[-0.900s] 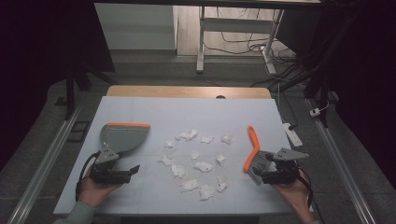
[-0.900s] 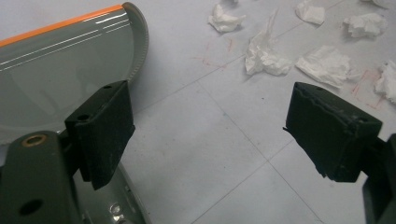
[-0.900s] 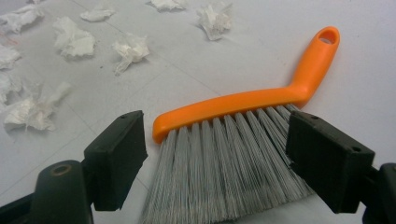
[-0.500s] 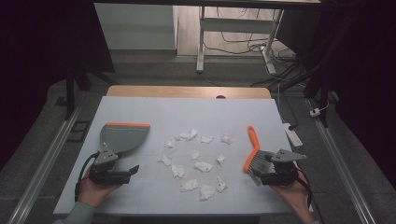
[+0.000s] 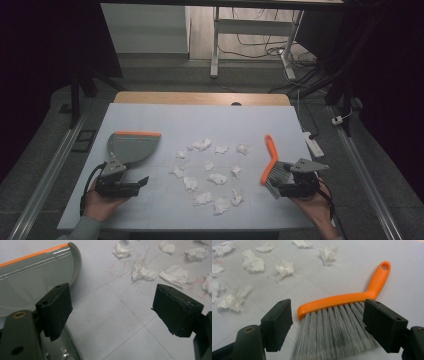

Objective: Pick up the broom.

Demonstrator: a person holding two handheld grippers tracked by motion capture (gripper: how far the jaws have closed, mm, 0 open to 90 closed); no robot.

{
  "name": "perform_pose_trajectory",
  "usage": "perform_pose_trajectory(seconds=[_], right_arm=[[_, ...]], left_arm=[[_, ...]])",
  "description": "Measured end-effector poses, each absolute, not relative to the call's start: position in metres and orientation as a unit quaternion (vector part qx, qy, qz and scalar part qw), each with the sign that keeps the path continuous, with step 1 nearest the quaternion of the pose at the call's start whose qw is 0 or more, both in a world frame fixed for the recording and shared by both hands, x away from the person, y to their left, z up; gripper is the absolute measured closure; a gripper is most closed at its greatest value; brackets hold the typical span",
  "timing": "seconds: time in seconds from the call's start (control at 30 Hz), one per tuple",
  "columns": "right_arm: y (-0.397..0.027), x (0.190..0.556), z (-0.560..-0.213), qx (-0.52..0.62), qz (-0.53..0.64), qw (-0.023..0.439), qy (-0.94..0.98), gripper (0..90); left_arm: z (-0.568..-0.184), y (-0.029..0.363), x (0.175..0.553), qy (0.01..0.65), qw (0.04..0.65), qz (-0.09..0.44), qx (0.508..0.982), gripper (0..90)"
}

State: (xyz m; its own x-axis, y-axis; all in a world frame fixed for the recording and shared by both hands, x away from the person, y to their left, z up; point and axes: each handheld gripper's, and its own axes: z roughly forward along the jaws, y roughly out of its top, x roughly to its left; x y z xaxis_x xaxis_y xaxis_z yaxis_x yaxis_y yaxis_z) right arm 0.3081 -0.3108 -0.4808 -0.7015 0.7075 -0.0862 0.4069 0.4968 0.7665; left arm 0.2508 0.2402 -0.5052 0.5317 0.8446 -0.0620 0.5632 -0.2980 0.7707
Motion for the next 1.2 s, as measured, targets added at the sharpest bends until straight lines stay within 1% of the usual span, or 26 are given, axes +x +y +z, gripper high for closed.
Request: perform_pose_trajectory(seconds=[0.2, 0.47, 0.57, 0.77, 1.0, 1.03, 1.07, 1.13, 1.2], right_arm=[[-0.309, 0.311, -0.461, 0.330, 0.377, 0.201, 0.842, 24.3], [-0.303, 0.330, -0.439, 0.356, 0.358, 0.198, 0.840, 24.8], [-0.301, 0.334, -0.436, 0.361, 0.348, 0.202, 0.841, 25.4], [-0.296, 0.353, -0.429, 0.380, 0.314, 0.185, 0.850, 26.1], [-0.289, 0.371, -0.424, 0.401, 0.292, 0.178, 0.850, 27.3], [-0.287, 0.378, -0.424, 0.409, 0.281, 0.171, 0.851, 27.9], [-0.287, 0.378, -0.424, 0.409, 0.281, 0.171, 0.851, 27.9], [-0.284, 0.390, -0.425, 0.432, 0.261, 0.154, 0.849, 28.1], [-0.283, 0.393, -0.427, 0.437, 0.255, 0.152, 0.849, 28.0]], left_arm=[[-0.505, 0.240, 0.252, 0.448, 0.379, 0.191, 0.787, 16.5], [-0.505, 0.238, 0.252, 0.451, 0.375, 0.196, 0.786, 16.8], [-0.505, 0.239, 0.252, 0.451, 0.377, 0.194, 0.785, 16.9], [-0.505, 0.238, 0.252, 0.450, 0.378, 0.194, 0.786, 17.0], [-0.506, 0.237, 0.253, 0.448, 0.376, 0.193, 0.788, 17.0], [-0.506, 0.237, 0.253, 0.447, 0.376, 0.192, 0.788, 17.0], [-0.506, 0.237, 0.253, 0.447, 0.376, 0.193, 0.788, 17.0], [-0.507, 0.237, 0.253, 0.447, 0.375, 0.193, 0.789, 17.2], [-0.507, 0.237, 0.253, 0.449, 0.374, 0.193, 0.788, 17.2]])
